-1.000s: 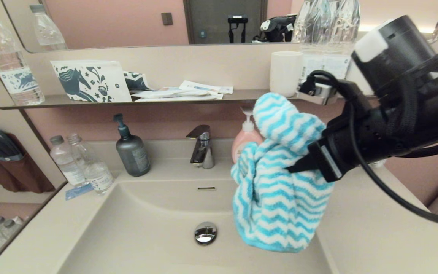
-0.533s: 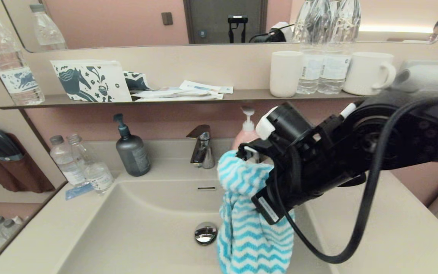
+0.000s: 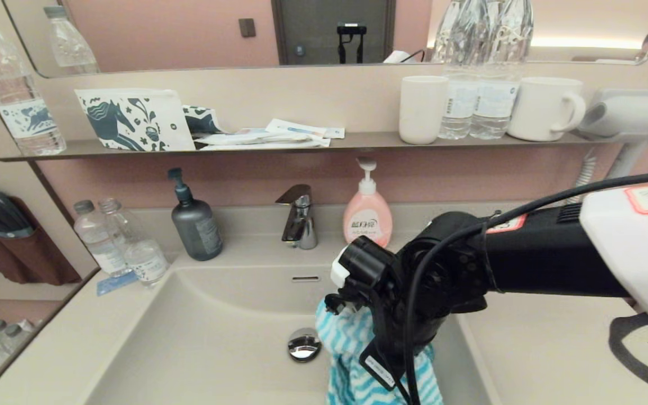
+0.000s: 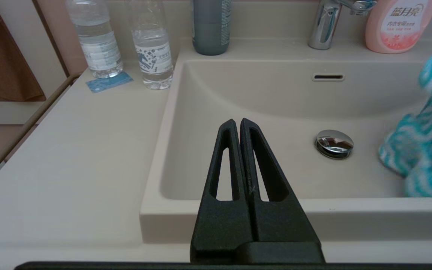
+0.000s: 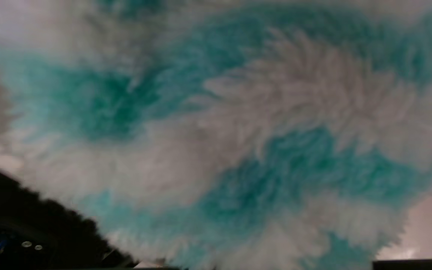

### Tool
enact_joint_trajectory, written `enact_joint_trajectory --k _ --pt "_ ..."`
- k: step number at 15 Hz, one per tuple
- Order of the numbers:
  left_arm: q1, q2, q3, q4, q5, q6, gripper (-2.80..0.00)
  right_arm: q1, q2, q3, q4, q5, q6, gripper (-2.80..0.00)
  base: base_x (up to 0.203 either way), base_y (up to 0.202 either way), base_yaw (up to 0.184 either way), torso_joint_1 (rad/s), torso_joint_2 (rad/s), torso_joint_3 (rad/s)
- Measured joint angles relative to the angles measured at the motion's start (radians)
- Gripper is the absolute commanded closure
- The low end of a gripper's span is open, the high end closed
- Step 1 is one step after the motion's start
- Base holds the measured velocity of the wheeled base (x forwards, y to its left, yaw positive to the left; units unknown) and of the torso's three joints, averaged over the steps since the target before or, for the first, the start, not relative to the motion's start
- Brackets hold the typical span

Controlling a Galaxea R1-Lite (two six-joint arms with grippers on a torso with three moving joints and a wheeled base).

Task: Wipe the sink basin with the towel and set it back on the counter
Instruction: Wipe the sink

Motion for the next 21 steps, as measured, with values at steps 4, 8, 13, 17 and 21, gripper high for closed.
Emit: enact_joint_trajectory --k 4,8,13,17,21 --pt "0.0 0.0 0.0 0.0 0.0 0.0 0.0 0.013 0.102 -0.004 -0.016 -0.003 -0.017 0.0 0.0 0.0 0.0 0.0 0.0 0.0" --pt "0.0 0.0 0.0 0.0 0.0 0.0 0.0 0.046 0.197 -0.005 -0.091 -0.001 -0.018 0.0 0.0 0.0 0.0 0.0 0.0 0.0" --pt "0.0 0.0 0.0 0.0 0.0 0.0 0.0 0.077 0.294 -0.012 -0.175 -0.002 -0.013 0.0 0.0 0.0 0.0 0.0 0.0 0.0" --pt "0.0 0.0 0.0 0.0 0.0 0.0 0.0 0.093 0.322 -0.026 -0.24 0.001 -0.005 0.0 0.0 0.0 0.0 0.0 0.0 0.0" --pt "0.0 0.0 0.0 0.0 0.0 0.0 0.0 0.121 0.339 -0.081 -0.241 0.007 0.048 0.0 0.0 0.0 0.0 0.0 0.0 0.0"
